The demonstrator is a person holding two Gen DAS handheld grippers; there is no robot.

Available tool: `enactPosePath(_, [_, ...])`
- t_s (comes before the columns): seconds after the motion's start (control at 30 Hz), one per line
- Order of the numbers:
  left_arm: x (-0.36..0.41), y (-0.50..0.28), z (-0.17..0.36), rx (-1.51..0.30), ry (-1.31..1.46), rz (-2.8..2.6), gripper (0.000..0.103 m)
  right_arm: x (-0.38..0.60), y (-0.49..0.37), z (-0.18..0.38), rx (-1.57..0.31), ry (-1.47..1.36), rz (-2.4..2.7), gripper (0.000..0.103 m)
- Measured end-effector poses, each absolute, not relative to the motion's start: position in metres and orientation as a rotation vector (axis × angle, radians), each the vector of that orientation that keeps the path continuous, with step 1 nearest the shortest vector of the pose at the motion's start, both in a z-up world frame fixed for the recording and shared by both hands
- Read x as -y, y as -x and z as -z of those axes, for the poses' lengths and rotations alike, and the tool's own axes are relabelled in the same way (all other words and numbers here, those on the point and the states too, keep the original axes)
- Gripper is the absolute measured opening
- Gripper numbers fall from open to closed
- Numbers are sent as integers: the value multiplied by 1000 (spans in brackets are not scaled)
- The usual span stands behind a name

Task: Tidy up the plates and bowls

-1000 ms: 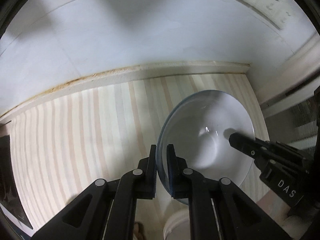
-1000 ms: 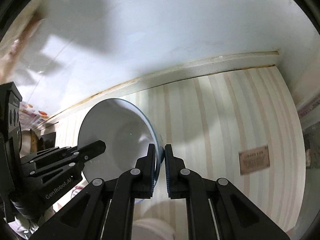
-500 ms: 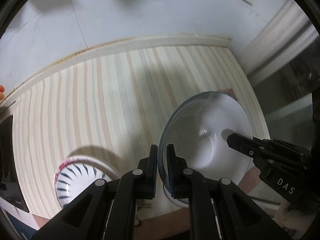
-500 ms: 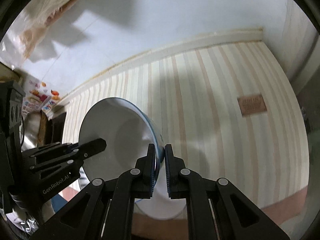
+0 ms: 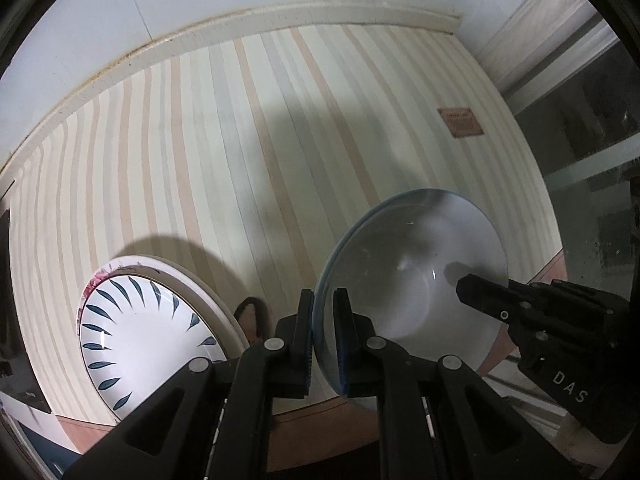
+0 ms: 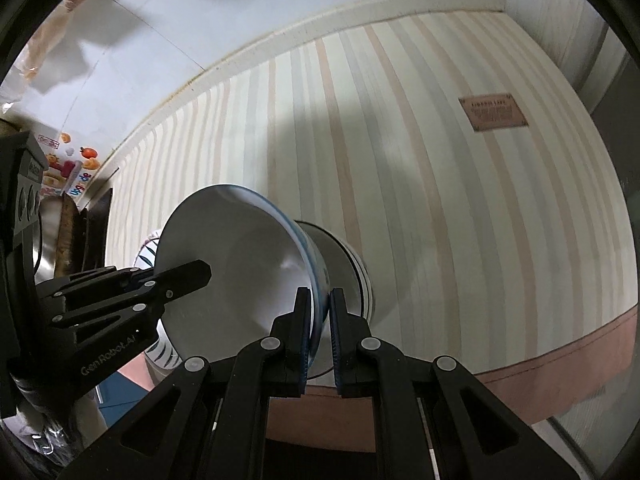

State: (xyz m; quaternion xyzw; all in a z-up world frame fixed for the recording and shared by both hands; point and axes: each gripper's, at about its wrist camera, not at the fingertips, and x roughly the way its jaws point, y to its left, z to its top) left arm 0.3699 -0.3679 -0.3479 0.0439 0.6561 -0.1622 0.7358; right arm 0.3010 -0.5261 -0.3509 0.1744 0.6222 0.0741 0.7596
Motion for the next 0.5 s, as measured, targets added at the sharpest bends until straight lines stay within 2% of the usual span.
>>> enactPosePath(0.5, [378, -370, 367, -1487, -151, 361, 9, 532, -307, 367, -1413, -390, -126, 11])
